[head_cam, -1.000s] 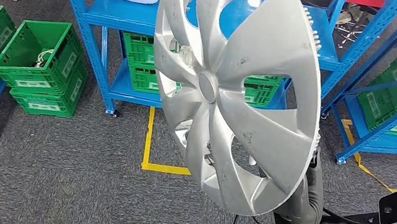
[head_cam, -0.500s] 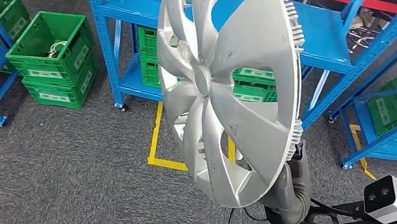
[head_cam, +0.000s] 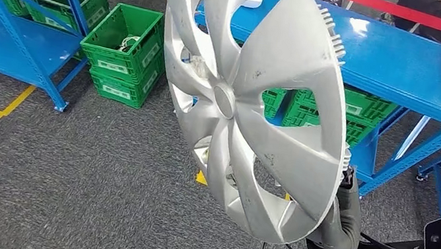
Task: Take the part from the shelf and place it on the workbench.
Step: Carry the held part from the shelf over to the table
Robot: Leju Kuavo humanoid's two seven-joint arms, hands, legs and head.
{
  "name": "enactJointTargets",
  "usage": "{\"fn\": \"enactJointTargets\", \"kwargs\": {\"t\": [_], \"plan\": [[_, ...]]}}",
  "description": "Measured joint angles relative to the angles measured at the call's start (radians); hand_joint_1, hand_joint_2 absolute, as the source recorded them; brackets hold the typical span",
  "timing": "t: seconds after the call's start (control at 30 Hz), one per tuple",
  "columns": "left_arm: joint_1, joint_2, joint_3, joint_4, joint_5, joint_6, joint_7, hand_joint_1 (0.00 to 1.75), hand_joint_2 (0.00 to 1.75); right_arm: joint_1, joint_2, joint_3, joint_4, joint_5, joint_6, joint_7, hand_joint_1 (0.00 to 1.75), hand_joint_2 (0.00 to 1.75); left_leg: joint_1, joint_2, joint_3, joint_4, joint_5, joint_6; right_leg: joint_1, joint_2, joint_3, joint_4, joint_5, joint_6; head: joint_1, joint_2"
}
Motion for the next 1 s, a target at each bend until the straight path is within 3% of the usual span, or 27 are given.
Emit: {"fn": "enactJointTargets", "kwargs": {"t": [0.07, 0.1, 0.17, 0.2, 0.27, 0.3, 0.33, 0.4, 0.47, 0.53, 0.6, 0.67, 0.7, 0.73, 0.77, 0.83, 0.9, 0.97, 1.0], "plan": [[-0.002, 0.001, 0.000, 0.000, 0.000, 0.000, 0.000, 0.00, 1.75, 0.001, 0.000, 0.000, -0.003, 0.001, -0.001, 0.001, 1.75, 1.75, 0.001, 0.064, -0.034, 0.068, -0.048, -0.008, -0.002, -0.024, 0.006, -0.023, 0.007, -0.007, -0.015, 0.000], [-0.003, 0.001, 0.000, 0.000, 0.000, 0.000, 0.000, 0.00, 1.75, 0.003, 0.000, 0.000, -0.004, 0.002, -0.001, 0.001, 1.75, 1.75, 0.003, 0.078, -0.061, 0.129, -0.081, -0.013, -0.001, -0.035, 0.006, -0.025, 0.008, -0.009, -0.023, 0.000], [-0.003, 0.000, 0.000, 0.000, 0.000, 0.000, -0.001, 0.00, 1.75, 0.004, -0.001, 0.001, -0.005, 0.005, -0.002, 0.002, 1.75, 1.75, 0.009, 0.073, -0.104, 0.233, -0.119, -0.021, -0.001, -0.061, 0.004, -0.022, 0.008, -0.009, -0.034, 0.000], [-0.002, 0.000, 0.000, 0.001, 0.000, 0.000, -0.001, 0.00, 1.75, 0.004, -0.001, 0.001, -0.005, 0.006, -0.002, 0.003, 1.75, 1.75, 0.010, 0.071, -0.104, 0.242, -0.113, -0.024, -0.001, -0.073, 0.003, -0.020, 0.007, -0.008, -0.038, 0.000], [-0.001, 0.000, 0.000, 0.001, 0.000, 0.000, -0.001, 0.00, 1.75, 0.004, -0.001, 0.001, -0.005, 0.007, -0.003, 0.004, 1.75, 1.75, 0.011, 0.087, -0.046, 0.148, -0.057, -0.024, -0.001, -0.095, 0.003, -0.012, 0.001, -0.003, -0.044, 0.000], [-0.002, 0.001, 0.000, 0.001, 0.000, 0.000, -0.001, 0.00, 1.75, 0.004, -0.001, 0.001, -0.005, 0.008, -0.003, 0.004, 1.75, 1.75, 0.006, 0.116, -0.008, 0.082, -0.035, -0.021, 0.000, -0.104, 0.003, -0.007, -0.003, 0.001, -0.046, 0.000], [-0.003, 0.001, 0.000, 0.001, 0.000, 0.001, -0.001, 0.00, 1.75, 0.004, -0.001, 0.001, -0.005, 0.008, -0.003, 0.004, 1.75, 1.75, 0.002, 0.140, 0.020, 0.030, -0.020, -0.015, 0.003, -0.112, 0.002, 0.000, -0.007, 0.006, -0.048, 0.000], [-0.003, 0.001, 0.000, 0.001, 0.001, 0.001, -0.002, 0.00, 1.75, 0.004, -0.001, 0.001, -0.006, 0.008, -0.003, 0.005, 1.75, 1.75, -0.008, 0.164, 0.035, -0.008, -0.018, -0.003, 0.007, -0.128, 0.001, 0.008, -0.012, 0.015, -0.047, 0.000], [-0.003, 0.001, 0.000, 0.001, 0.001, 0.001, -0.002, 0.00, 1.75, 0.003, -0.001, 0.001, -0.006, 0.008, -0.003, 0.005, 1.75, 1.75, -0.006, 0.139, 0.029, -0.011, -0.011, 0.009, 0.006, -0.143, 0.000, 0.010, -0.016, 0.022, -0.045, 0.000], [-0.004, 0.001, 0.000, 0.002, 0.001, 0.001, -0.002, 0.00, 1.75, 0.003, -0.001, 0.001, -0.007, 0.008, -0.003, 0.006, 1.75, 1.75, -0.002, 0.112, 0.026, -0.015, -0.003, 0.021, 0.001, -0.114, -0.011, 0.041, -0.046, 0.032, -0.041, 0.000], [-0.005, -0.002, 0.000, 0.002, 0.001, 0.001, -0.004, 0.00, 1.75, 0.004, -0.002, 0.001, -0.008, 0.010, -0.003, 0.007, 1.75, 1.75, 0.001, 0.085, 0.022, -0.016, 0.003, 0.029, -0.003, -0.063, -0.054, 0.148, -0.113, 0.039, -0.029, 0.000], [-0.005, -0.005, 0.000, 0.002, 0.001, 0.001, -0.007, 0.00, 1.75, 0.004, -0.002, 0.002, -0.007, 0.011, -0.003, 0.009, 1.75, 1.75, 0.000, 0.057, 0.018, -0.016, 0.007, 0.033, -0.004, -0.046, -0.105, 0.269, -0.161, 0.040, -0.017, 0.000], [-0.004, -0.006, 0.000, 0.002, 0.001, 0.001, -0.009, 0.00, 1.75, 0.004, -0.002, 0.002, -0.007, 0.011, -0.002, 0.011, 1.75, 1.75, -0.001, 0.042, 0.018, -0.015, 0.009, 0.033, -0.004, -0.043, -0.114, 0.290, -0.158, 0.039, -0.013, 0.000], [-0.003, -0.007, 0.000, 0.002, 0.002, 0.001, -0.010, 0.00, 1.75, 0.002, -0.002, 0.004, -0.006, 0.012, -0.002, 0.014, 1.75, 1.75, -0.001, 0.028, 0.018, -0.015, 0.010, 0.032, -0.004, -0.040, -0.107, 0.273, -0.134, 0.036, -0.009, 0.000], [-0.003, -0.007, -0.001, 0.002, 0.002, 0.001, -0.011, 0.00, 1.75, 0.000, -0.002, 0.005, -0.006, 0.012, -0.001, 0.017, 1.75, 1.75, -0.001, 0.013, 0.019, -0.015, 0.012, 0.031, -0.004, -0.031, -0.082, 0.219, -0.095, 0.032, -0.006, 0.000], [-0.004, -0.009, -0.001, 0.002, 0.003, 0.001, -0.013, 0.00, 1.75, -0.006, -0.002, 0.007, -0.005, 0.013, 0.001, 0.022, 1.75, 1.75, 0.000, -0.012, 0.018, -0.014, 0.016, 0.024, -0.005, 0.012, -0.025, 0.088, -0.028, 0.021, -0.002, 0.000], [-0.004, -0.012, -0.001, 0.002, 0.004, 0.001, -0.013, 0.00, 1.75, -0.014, -0.001, 0.008, -0.006, 0.014, 0.003, 0.025, 1.75, 1.75, 0.002, -0.032, 0.007, -0.014, 0.024, 0.012, -0.004, 0.039, 0.001, 0.022, -0.012, 0.013, 0.000, 0.000], [-0.002, -0.014, -0.001, 0.002, 0.006, 0.001, -0.013, 0.00, 1.75, -0.021, -0.001, 0.010, -0.006, 0.015, 0.004, 0.027, 1.75, 1.75, 0.004, -0.047, -0.006, -0.015, 0.033, -0.003, -0.004, 0.023, 0.002, 0.009, -0.012, 0.008, 0.001, 0.000], [0.000, -0.013, -0.001, 0.002, 0.006, 0.001, -0.013, 0.00, 1.75, -0.024, -0.001, 0.011, -0.005, 0.015, 0.004, 0.028, 1.75, 1.75, 0.002, -0.030, -0.011, -0.011, 0.030, -0.008, -0.005, 0.011, 0.003, 0.002, -0.009, 0.005, 0.000, 0.000]]}}
